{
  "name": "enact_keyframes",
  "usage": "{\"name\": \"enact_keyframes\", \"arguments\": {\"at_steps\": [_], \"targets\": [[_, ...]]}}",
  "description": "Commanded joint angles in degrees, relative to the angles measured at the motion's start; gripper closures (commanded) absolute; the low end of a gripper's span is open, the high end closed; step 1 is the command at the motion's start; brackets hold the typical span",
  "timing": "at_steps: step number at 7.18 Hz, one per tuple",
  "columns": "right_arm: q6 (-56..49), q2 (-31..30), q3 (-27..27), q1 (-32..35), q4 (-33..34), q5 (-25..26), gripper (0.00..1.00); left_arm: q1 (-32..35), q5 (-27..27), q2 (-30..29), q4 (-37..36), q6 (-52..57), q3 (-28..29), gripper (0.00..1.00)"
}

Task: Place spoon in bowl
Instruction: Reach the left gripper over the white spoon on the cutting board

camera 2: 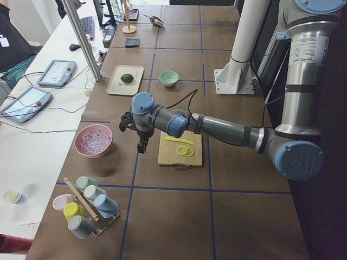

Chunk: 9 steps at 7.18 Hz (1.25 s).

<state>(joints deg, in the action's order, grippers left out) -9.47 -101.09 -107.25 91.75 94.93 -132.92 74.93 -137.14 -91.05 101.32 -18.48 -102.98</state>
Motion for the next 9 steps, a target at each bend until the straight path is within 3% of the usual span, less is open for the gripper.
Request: {"name": "enact_keyframes", "arguments": {"at_steps": [1, 2, 4, 5, 9], "targets": [[0.2, -0.2, -0.2, 0.1, 0.0, -0.1, 0.01, -9.7, 5.3, 0.0, 0.1, -18.5, -7.2, 0.00], [0.2, -0.2, -0.1, 0.1, 0.1, -0.1, 0.01, -16.8, 12.0, 0.2, 0.0, -24.5, -9.6, 0.00], [0.2, -0.2, 0.0, 0.1, 0.1, -0.3, 0.01, -27.5, 16.0, 0.0, 1.6, -36.4, -12.5, 0.00], [0.2, -0.2, 0.0, 0.1, 0.0, -0.1, 0.01, -33.1, 21.3, 0.1, 4.0, -41.6, -13.2, 0.00], [0.1, -0.3, 0.0, 0.1, 0.0, -0.2, 0.01, -39.0, 24.7, -0.2, 4.1, -43.6, -9.0, 0.00]]}}
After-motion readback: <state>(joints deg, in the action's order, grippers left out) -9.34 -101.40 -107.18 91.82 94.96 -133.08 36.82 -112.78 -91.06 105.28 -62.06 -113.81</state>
